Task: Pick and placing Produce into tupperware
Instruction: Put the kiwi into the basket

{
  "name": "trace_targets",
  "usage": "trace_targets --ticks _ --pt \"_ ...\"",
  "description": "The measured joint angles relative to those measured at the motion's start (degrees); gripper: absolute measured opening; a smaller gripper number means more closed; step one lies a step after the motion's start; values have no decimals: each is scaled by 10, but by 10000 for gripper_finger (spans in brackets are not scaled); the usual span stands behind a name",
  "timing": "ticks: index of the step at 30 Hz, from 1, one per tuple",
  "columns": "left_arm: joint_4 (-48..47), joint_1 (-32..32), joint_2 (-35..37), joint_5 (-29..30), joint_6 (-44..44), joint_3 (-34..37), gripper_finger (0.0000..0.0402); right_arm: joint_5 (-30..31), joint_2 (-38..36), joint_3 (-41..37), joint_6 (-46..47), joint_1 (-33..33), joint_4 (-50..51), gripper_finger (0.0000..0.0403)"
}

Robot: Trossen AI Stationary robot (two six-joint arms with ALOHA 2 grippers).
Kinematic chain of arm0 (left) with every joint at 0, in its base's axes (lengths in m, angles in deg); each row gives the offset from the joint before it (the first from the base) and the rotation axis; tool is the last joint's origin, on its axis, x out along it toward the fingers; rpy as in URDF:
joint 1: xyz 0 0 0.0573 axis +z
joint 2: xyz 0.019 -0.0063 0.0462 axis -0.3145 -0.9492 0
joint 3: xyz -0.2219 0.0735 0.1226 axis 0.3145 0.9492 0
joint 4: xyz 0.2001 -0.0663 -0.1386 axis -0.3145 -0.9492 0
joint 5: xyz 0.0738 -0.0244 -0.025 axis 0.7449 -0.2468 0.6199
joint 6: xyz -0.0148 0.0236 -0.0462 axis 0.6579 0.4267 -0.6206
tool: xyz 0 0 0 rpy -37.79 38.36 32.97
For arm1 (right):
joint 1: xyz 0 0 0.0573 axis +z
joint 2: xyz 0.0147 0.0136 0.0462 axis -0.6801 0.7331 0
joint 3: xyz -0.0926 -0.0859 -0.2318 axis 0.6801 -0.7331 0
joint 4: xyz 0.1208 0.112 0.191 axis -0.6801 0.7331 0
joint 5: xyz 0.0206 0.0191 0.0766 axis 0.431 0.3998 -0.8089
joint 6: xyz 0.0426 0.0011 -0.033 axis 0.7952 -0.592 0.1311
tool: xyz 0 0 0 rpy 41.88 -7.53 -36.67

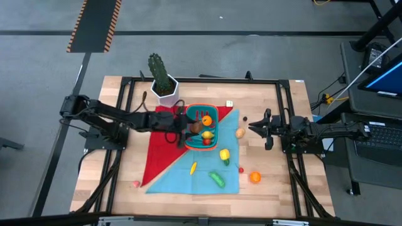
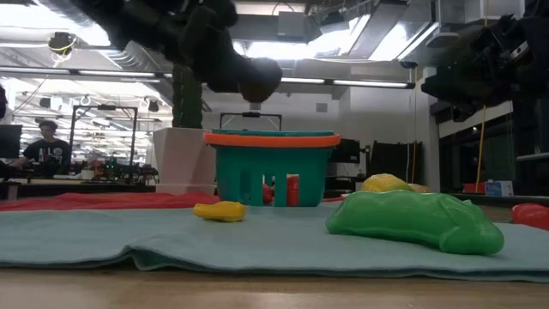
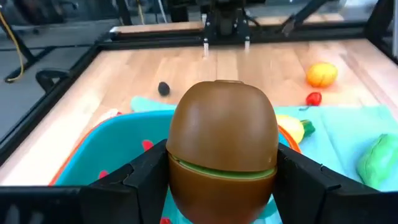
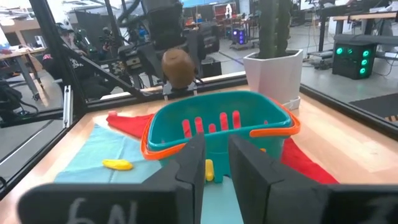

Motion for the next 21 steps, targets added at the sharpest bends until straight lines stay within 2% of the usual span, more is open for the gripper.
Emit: trace_targets --ticks 6,14,21 --pt "-123 20 -40 -57 18 -87 224 -10 0 0 14 0 19 73" --pt "-292 45 -96 -67 55 -198 224 -15 0 0 17 0 32 73" --pt "-323 47 -114 -70 82 -234 224 -14 0 0 16 0 32 73"
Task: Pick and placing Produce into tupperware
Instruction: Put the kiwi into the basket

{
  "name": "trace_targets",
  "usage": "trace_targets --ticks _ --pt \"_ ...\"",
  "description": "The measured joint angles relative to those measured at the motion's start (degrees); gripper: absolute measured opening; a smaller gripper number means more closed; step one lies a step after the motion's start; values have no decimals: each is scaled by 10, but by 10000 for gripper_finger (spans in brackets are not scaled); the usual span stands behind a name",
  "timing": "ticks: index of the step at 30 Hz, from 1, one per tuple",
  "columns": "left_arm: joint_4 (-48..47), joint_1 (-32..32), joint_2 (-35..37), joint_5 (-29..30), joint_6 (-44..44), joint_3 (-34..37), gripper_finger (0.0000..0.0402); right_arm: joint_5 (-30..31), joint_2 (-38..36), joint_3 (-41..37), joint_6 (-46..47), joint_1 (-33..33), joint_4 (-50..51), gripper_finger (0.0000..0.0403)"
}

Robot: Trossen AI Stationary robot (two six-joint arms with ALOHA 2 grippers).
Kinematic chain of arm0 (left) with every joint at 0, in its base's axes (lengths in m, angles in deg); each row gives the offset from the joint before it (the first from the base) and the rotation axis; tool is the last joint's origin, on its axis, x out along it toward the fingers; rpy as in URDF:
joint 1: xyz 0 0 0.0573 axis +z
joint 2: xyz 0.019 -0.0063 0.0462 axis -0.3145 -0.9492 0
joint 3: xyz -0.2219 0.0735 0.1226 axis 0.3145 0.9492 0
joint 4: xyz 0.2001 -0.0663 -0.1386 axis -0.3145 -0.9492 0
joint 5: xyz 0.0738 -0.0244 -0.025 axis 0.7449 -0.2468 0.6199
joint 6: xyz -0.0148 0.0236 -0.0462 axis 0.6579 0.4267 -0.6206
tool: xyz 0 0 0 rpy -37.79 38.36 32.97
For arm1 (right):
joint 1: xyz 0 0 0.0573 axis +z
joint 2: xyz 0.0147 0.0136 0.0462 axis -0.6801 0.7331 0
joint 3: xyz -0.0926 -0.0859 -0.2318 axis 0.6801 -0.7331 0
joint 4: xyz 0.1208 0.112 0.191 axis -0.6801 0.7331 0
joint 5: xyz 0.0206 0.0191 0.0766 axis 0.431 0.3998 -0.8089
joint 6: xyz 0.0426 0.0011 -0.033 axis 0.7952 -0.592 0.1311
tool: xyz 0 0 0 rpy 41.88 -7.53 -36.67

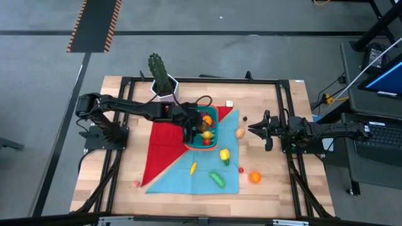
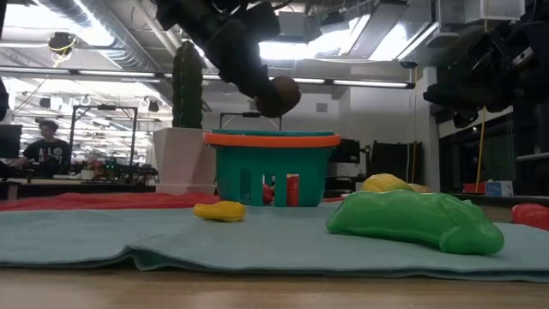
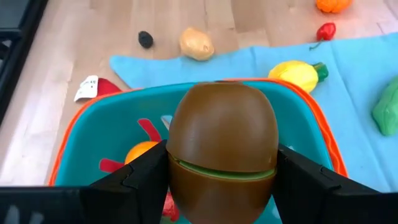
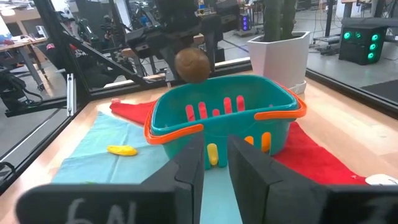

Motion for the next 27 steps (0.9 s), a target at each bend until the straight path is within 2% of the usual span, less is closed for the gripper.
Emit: trace_targets --ticks 10,22,27 --pt "-15 -1 -10 -17 3 1 224 0 0 0 -1 0 2 73" --pt "-5 -1 -73 -17 8 1 224 1 0 0 -1 0 23 73" --pt "-6 -1 -73 -23 8 1 248 1 0 0 -1 0 24 73"
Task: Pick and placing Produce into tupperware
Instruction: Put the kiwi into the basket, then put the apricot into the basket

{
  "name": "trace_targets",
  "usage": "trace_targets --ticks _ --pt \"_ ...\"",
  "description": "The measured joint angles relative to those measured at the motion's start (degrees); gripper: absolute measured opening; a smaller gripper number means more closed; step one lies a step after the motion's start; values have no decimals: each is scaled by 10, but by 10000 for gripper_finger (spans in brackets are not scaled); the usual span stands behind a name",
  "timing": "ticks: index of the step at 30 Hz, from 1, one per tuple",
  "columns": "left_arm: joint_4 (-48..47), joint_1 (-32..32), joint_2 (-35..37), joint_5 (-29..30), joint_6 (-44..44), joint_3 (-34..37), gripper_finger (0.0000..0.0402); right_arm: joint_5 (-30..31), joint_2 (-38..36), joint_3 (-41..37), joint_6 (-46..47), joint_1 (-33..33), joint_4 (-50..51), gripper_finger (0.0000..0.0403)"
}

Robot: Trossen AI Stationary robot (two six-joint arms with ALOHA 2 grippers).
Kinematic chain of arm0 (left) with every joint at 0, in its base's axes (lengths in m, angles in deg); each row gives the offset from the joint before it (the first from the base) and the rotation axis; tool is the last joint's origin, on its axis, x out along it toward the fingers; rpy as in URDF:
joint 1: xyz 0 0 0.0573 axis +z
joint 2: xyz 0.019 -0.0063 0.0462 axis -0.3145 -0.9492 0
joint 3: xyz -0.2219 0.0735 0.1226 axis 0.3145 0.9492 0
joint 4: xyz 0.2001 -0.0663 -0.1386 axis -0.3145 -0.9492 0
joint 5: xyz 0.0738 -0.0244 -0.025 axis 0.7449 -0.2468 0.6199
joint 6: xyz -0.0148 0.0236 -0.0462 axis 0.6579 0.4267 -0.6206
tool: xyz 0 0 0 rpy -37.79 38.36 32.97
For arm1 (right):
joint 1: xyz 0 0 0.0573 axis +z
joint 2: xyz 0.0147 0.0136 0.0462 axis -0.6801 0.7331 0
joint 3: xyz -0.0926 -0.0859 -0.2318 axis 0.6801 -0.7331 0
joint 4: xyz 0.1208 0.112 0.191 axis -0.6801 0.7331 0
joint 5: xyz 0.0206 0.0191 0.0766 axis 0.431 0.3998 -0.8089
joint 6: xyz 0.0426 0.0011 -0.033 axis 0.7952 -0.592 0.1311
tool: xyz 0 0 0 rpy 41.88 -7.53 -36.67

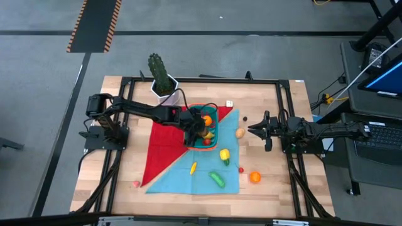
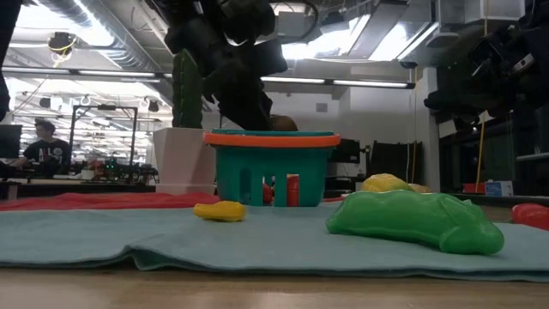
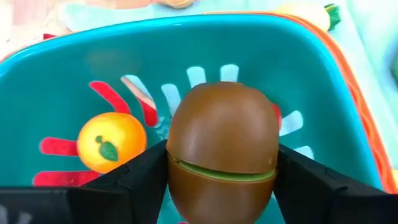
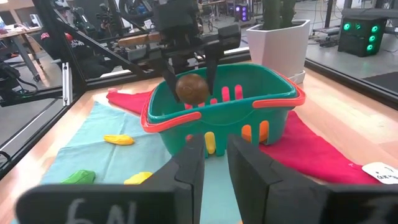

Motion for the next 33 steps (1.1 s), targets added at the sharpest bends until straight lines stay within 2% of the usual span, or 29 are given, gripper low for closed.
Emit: trace_targets --ticks 4,16,28,31,33 --pt "-5 0 0 -13 0 0 257 0 0 0 0 0 0 73" --pt "3 -1 11 -6 -3 0 252 0 0 0 0 0 5 73" --pt "67 -20 30 -5 -6 -1 253 1 0 0 -30 0 -2 73" --pt "73 -21 30 3 -8 -1 253 1 0 0 -30 0 -6 73" --pt "72 -23 30 29 -35 -1 253 1 0 0 -30 0 -9 73"
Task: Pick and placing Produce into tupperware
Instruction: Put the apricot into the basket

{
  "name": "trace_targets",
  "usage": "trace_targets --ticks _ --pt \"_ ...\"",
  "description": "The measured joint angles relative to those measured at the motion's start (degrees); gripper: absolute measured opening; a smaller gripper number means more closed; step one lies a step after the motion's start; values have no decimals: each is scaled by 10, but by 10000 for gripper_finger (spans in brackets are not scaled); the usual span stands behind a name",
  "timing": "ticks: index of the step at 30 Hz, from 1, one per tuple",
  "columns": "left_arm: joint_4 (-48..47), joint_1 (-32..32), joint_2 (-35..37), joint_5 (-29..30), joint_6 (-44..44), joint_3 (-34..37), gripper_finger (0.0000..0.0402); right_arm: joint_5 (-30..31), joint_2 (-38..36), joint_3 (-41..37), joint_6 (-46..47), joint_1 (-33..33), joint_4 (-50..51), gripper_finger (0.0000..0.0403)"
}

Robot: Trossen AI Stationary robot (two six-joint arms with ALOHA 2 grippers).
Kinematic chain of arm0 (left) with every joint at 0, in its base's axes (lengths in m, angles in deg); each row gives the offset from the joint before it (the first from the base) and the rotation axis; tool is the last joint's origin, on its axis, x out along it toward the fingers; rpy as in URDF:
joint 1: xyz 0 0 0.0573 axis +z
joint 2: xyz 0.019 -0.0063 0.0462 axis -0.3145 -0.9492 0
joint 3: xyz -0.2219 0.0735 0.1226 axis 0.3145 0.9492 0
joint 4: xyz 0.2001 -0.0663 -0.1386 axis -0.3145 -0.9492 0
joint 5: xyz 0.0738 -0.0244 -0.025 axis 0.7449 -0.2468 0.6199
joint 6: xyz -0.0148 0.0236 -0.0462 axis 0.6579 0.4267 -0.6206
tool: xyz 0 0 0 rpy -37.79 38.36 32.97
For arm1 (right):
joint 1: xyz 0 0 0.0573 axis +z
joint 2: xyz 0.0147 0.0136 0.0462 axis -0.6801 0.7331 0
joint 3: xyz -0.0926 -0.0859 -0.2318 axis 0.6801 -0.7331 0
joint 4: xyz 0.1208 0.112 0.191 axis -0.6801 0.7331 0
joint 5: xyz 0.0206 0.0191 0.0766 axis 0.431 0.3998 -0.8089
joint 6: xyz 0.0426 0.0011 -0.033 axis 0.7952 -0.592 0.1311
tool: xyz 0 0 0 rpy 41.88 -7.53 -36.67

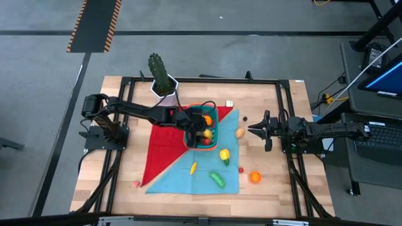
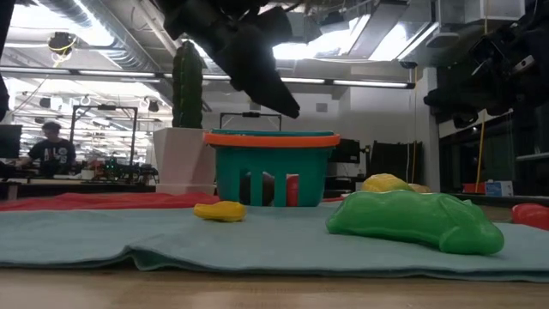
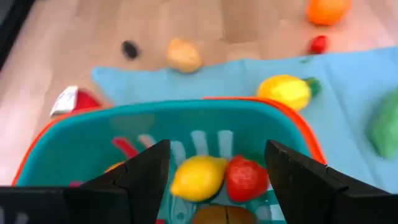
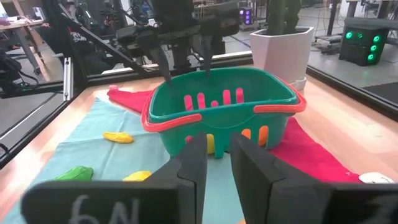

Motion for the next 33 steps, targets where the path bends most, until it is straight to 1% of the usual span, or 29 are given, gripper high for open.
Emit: trace_targets --ticks 3,5,10,12,14,16,19,21,23,25,29,33 --pt "1 -6 4 49 -14 0 253 0 0 0 0 0 1 73" --pt "13 -13 9 71 -15 0 253 0 0 0 -1 0 3 73" --pt "-3 -38 40 75 -26 0 253 -1 0 0 -2 0 -1 73" --pt "-34 -50 59 79 -42 1 253 -1 0 0 -3 0 -2 73" --pt "-56 -68 77 98 -57 1 253 -1 0 0 -4 0 -3 73" --pt "-87 -94 92 133 -76 1 253 -1 0 0 -17 0 -6 73" --pt "-134 -141 115 210 -108 1 254 -1 0 0 -32 1 -6 73" --pt "-169 -175 127 263 -143 1 254 -1 0 0 -33 1 -6 73" --pt "-208 -210 138 299 -184 1 254 -1 0 0 -34 1 -6 73" --pt "-235 -243 149 313 -225 1 254 -1 0 0 -34 1 -6 73" --pt "-278 -303 158 314 -313 1 254 -1 0 0 -61 1 -6 73" --pt "-302 -352 159 313 -368 1 254 -1 0 0 -85 1 -6 73"
